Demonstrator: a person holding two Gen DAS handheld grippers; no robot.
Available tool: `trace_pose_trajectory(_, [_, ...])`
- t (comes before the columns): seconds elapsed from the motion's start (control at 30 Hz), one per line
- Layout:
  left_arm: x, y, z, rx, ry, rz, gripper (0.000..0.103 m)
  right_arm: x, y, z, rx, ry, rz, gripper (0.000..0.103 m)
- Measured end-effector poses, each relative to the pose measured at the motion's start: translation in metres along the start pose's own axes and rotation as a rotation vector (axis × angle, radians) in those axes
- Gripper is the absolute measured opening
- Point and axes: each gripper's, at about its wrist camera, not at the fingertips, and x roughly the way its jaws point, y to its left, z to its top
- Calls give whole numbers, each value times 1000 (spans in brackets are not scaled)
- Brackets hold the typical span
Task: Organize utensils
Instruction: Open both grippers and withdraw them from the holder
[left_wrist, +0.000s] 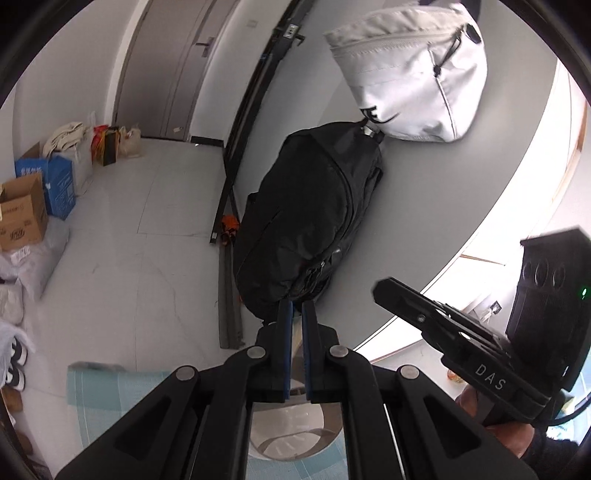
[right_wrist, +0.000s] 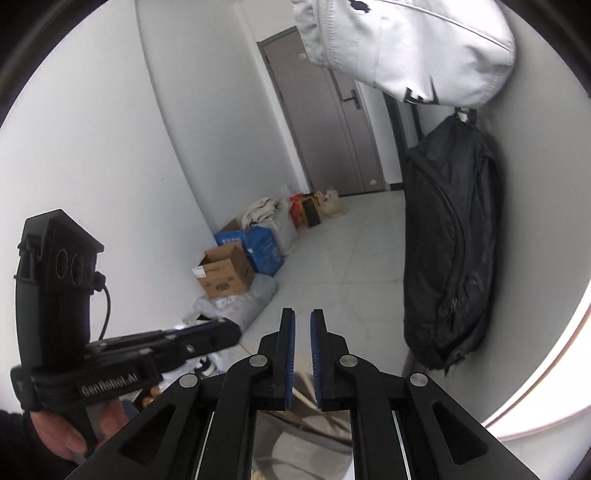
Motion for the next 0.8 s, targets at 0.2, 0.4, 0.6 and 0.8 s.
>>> trace_pose_trajectory(0.2, [-15,-6,-1,-14,-17,29,11,-18,-10,-6,72,-5,-22,21])
trace_pose_trajectory(0.4, [-31,-9,-9,-17,-81,74,37,-42,4,-11,71,-37,-28,36])
trace_pose_trajectory(0.6, [-51,-22,-15,10,-109,117,47,-62,21,-16,56,-56,-24,42])
trace_pose_trajectory(0.8, [-71,-31,-25,34,-146,172,58,-81,38,-23,44,-78,-14,49])
